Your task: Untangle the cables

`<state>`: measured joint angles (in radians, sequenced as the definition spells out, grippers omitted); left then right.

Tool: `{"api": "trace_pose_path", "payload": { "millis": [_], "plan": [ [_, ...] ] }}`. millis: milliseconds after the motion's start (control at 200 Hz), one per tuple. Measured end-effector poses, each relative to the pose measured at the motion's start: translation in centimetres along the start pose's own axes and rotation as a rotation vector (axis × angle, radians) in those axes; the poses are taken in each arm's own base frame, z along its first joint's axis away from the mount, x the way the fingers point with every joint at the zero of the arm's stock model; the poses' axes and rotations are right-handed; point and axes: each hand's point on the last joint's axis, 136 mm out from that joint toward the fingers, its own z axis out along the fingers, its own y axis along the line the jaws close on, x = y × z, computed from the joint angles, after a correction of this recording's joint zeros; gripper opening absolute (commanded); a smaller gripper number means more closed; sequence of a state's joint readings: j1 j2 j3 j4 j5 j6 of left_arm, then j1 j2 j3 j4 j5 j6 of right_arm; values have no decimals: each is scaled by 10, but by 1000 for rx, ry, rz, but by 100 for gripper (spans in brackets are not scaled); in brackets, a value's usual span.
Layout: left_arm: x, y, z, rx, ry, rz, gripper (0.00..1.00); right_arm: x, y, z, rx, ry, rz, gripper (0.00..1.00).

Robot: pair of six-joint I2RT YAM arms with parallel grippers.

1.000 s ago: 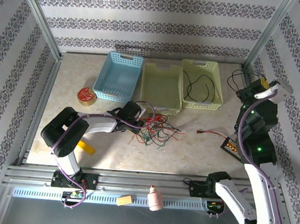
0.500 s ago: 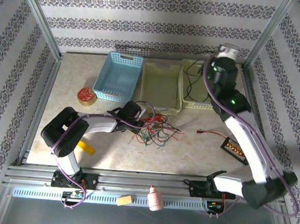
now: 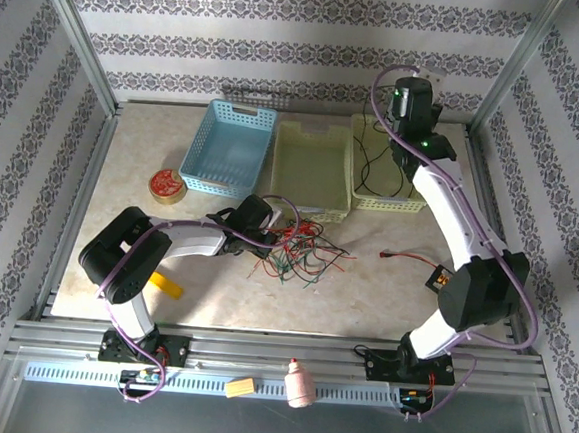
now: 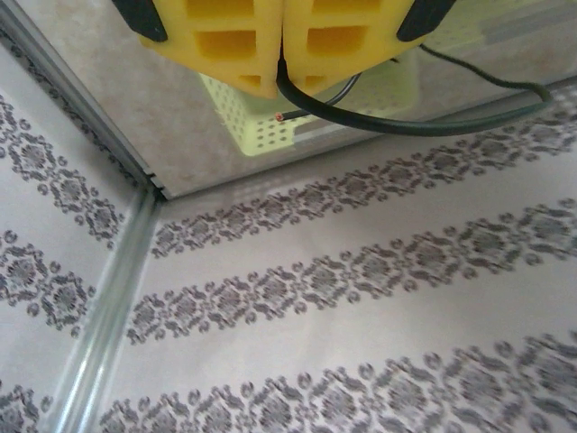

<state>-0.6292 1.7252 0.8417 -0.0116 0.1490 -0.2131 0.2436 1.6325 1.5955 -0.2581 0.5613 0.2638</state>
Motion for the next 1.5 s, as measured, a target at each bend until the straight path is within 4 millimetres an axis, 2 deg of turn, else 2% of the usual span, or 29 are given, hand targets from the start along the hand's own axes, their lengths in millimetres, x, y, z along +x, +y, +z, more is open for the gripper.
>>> {"api": "trace_pose_path", "payload": {
  "millis": [95,205,280,360,425,535,630,745,830,905,970,1080,1200,1270,1335,1500],
  "plan": [
    [0,0,0,0,0,0,0,19,-9,17,33,39,11,0],
    [0,0,0,0,0,0,0,54,-14,37,48,119,28,0],
    [0,0,0,0,0,0,0,83,-14,49,35,189,65,29],
    [0,0,0,0,0,0,0,114,-16,55,16,270,91,45],
    [0,0,0,0,0,0,0,133,-18,55,15,318,120,52],
    [0,0,0,0,0,0,0,152,-19,50,5,364,147,54],
    [0,0,0,0,0,0,0,151,-24,36,-3,362,167,54],
    [0,0,0,0,0,0,0,137,-27,10,-35,325,189,54],
    [-1,0,0,0,0,0,0,133,-17,-14,-89,305,184,55],
    [-1,0,0,0,3,0,0,139,10,-39,-181,311,143,55],
    [-1,0,0,-1,9,0,0,154,45,-66,-293,337,77,55],
    [-2,0,0,-2,14,-1,0,195,102,-114,-494,421,-47,55],
    [-2,0,0,-2,15,-1,0,234,139,-154,-643,509,-144,55],
    [-2,0,0,-3,15,-1,0,248,148,-163,-676,539,-174,55],
    [-2,0,0,-3,15,-1,0,256,150,-165,-679,559,-179,55],
    [-2,0,0,-3,15,-2,0,256,149,-160,-669,565,-158,55]
  ]
}}
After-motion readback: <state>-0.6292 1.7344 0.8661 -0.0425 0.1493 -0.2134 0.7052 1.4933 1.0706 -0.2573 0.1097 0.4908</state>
